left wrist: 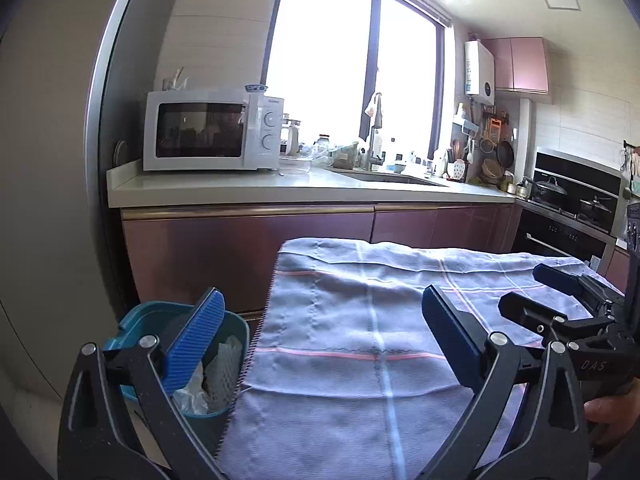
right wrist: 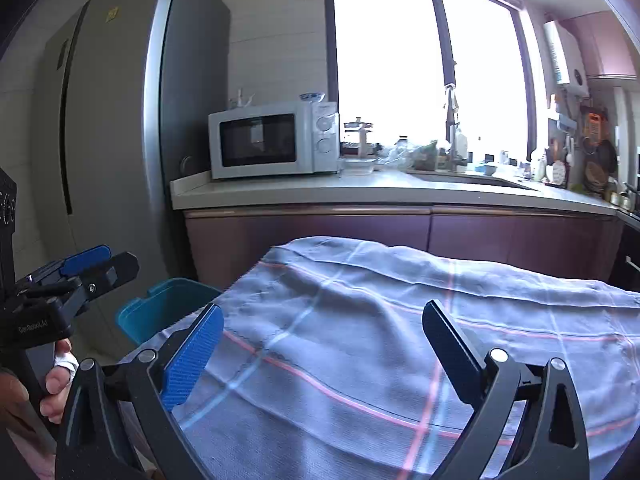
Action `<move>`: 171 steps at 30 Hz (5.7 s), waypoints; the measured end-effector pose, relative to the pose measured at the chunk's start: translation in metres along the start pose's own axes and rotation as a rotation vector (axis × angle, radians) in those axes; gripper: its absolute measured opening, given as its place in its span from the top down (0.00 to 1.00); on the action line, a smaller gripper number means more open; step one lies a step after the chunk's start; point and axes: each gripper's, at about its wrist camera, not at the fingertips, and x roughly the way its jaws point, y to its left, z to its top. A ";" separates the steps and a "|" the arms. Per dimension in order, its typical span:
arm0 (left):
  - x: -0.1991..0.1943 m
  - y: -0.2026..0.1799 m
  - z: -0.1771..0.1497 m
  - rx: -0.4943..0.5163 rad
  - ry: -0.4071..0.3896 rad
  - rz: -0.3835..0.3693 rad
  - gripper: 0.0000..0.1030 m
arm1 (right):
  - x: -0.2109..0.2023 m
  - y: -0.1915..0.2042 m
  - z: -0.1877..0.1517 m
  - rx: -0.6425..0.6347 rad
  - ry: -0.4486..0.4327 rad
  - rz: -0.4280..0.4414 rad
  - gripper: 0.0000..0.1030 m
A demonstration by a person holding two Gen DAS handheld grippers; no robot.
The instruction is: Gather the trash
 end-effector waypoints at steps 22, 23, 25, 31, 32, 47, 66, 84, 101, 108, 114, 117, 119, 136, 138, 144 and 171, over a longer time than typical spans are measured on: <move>0.005 -0.065 -0.005 0.056 -0.081 -0.003 0.05 | -0.057 -0.052 -0.018 0.097 -0.134 -0.199 0.06; 0.004 -0.066 -0.005 0.059 -0.083 -0.004 0.05 | -0.058 -0.052 -0.018 0.098 -0.134 -0.204 0.06; 0.004 -0.068 -0.005 0.058 -0.085 -0.009 0.05 | -0.060 -0.053 -0.019 0.100 -0.139 -0.210 0.06; 0.002 -0.072 -0.005 0.064 -0.090 -0.011 0.05 | -0.060 -0.055 -0.020 0.104 -0.140 -0.215 0.06; 0.002 -0.072 -0.005 0.066 -0.090 -0.010 0.05 | -0.060 -0.055 -0.020 0.106 -0.139 -0.215 0.06; -0.001 -0.076 -0.004 0.072 -0.112 0.005 0.05 | -0.060 -0.055 -0.020 0.106 -0.138 -0.220 0.06; -0.002 -0.076 -0.004 0.079 -0.109 0.008 0.05 | -0.058 -0.055 -0.020 0.112 -0.134 -0.221 0.06; -0.001 -0.075 -0.003 0.080 -0.107 0.014 0.05 | -0.058 -0.055 -0.021 0.114 -0.131 -0.220 0.06; 0.003 -0.072 -0.002 0.084 -0.125 0.027 0.06 | -0.057 -0.057 -0.022 0.121 -0.143 -0.226 0.06; 0.006 -0.072 -0.003 0.087 -0.127 0.029 0.06 | -0.057 -0.056 -0.021 0.122 -0.142 -0.228 0.06; 0.006 -0.072 -0.003 0.085 -0.128 0.029 0.06 | -0.057 -0.056 -0.021 0.122 -0.143 -0.228 0.06; 0.006 -0.072 -0.003 0.088 -0.127 0.030 0.06 | -0.057 -0.055 -0.021 0.121 -0.144 -0.227 0.06; 0.005 -0.072 -0.003 0.089 -0.128 0.031 0.06 | -0.056 -0.055 -0.021 0.121 -0.144 -0.227 0.06; 0.009 -0.076 -0.005 0.095 -0.121 0.029 0.06 | -0.055 -0.056 -0.020 0.127 -0.140 -0.227 0.06; 0.009 -0.077 -0.006 0.096 -0.121 0.031 0.06 | -0.056 -0.057 -0.021 0.128 -0.140 -0.230 0.06; 0.009 -0.078 -0.006 0.095 -0.121 0.029 0.06 | -0.056 -0.058 -0.020 0.129 -0.140 -0.231 0.06; 0.067 -0.091 -0.012 0.131 0.115 -0.012 0.05 | -0.043 -0.094 -0.027 0.173 -0.056 -0.238 0.06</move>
